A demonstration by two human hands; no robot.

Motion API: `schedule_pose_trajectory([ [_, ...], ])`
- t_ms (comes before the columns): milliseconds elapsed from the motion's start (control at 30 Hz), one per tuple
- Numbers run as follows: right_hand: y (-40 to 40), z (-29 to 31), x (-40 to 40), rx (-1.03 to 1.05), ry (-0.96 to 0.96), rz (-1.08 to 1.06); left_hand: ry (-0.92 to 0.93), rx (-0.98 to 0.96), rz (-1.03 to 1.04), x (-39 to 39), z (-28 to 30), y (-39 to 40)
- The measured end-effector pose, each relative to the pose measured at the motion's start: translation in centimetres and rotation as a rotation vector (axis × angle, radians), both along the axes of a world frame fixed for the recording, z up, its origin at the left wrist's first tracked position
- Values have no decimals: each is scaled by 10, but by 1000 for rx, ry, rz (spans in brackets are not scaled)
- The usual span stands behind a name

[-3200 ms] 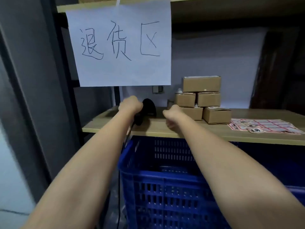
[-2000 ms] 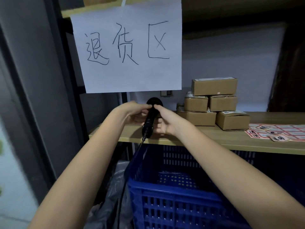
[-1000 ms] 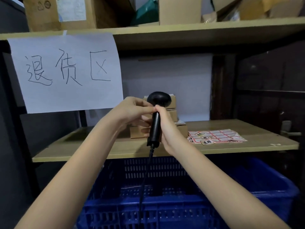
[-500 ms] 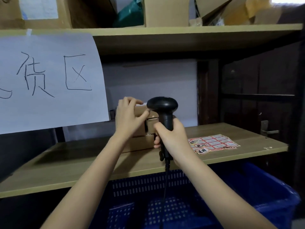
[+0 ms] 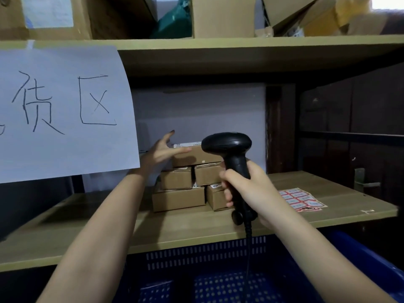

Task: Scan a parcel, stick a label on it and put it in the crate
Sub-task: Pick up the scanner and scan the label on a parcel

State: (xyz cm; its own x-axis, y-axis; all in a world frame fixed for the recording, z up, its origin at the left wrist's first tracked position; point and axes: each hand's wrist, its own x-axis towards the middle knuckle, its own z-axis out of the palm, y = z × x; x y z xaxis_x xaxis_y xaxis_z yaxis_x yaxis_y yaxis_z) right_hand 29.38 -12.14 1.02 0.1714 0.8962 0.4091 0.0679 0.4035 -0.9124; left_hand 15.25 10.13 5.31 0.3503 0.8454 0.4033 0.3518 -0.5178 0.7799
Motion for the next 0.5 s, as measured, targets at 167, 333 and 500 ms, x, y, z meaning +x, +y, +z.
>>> schedule_pose_trajectory([
  [167,4,-1,0,-29,30,86,63,-56,-47,-2,-5,14],
  [333,9,-2,4,-37,52,113,60,-21,25,0,-14,19],
  [500,5,-5,14,-18,69,101,-58,77,-2,-3,-13,6],
])
